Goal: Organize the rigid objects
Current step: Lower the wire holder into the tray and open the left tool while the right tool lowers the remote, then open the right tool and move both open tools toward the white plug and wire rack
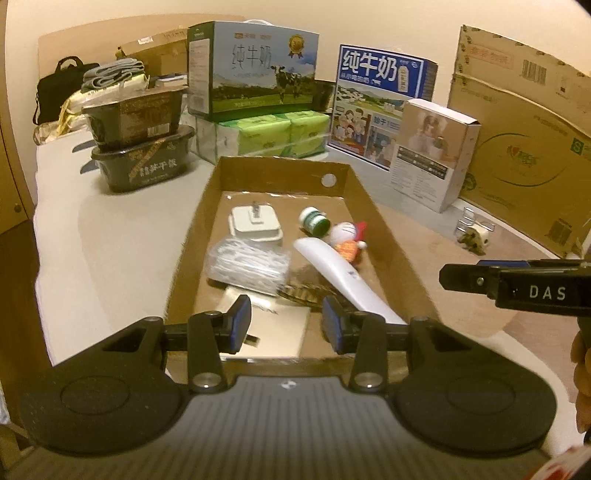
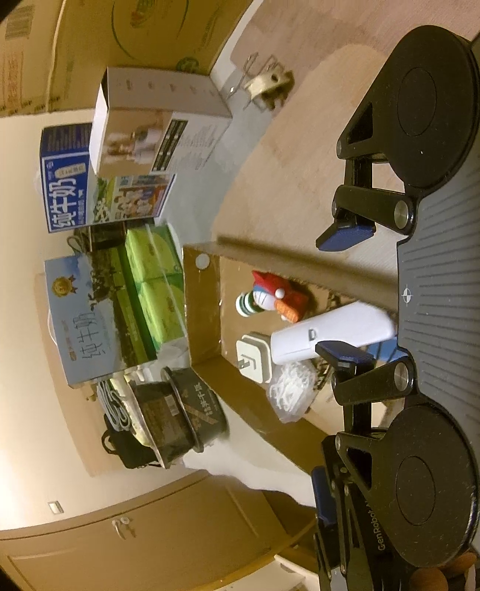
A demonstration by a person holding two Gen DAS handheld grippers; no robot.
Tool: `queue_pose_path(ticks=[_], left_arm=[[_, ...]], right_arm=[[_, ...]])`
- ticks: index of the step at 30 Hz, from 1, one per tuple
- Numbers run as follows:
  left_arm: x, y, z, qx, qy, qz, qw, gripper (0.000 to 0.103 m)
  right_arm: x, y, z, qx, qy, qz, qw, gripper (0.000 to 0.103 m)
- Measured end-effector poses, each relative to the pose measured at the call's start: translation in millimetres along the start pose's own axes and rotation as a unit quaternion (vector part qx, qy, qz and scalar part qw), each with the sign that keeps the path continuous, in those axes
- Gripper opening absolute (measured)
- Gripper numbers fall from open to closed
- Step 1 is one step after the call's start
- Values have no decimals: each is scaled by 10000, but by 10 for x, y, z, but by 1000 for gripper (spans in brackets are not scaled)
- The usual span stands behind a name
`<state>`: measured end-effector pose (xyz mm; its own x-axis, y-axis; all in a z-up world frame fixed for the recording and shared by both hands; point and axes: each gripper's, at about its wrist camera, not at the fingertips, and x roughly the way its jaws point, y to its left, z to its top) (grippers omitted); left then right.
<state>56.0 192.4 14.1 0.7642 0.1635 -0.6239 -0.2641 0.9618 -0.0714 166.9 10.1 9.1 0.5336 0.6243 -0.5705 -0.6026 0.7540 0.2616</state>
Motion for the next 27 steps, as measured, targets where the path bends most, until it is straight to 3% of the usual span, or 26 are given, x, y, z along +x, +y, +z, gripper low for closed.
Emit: queue_pose_path(ticks=[13,19,23,27], left_arm=[[-304,-344,-6,-187,9,-244,9995,43],[-378,-542,9,-62,-27,-304,9995,57],[-414,-676,24,16,-86,-387,9992,76],[-432,-781,52,63,-115,-519,9986,82]], right_arm=[[-515,-212,-76,59,-131,-396,9991,56],[-745,-373,-124,162,-205,-573,9980,62],[-901,-503,-150,274,-284,-706,9967,74],[-1019,-622,-167,351,-329,-801,9956,82]])
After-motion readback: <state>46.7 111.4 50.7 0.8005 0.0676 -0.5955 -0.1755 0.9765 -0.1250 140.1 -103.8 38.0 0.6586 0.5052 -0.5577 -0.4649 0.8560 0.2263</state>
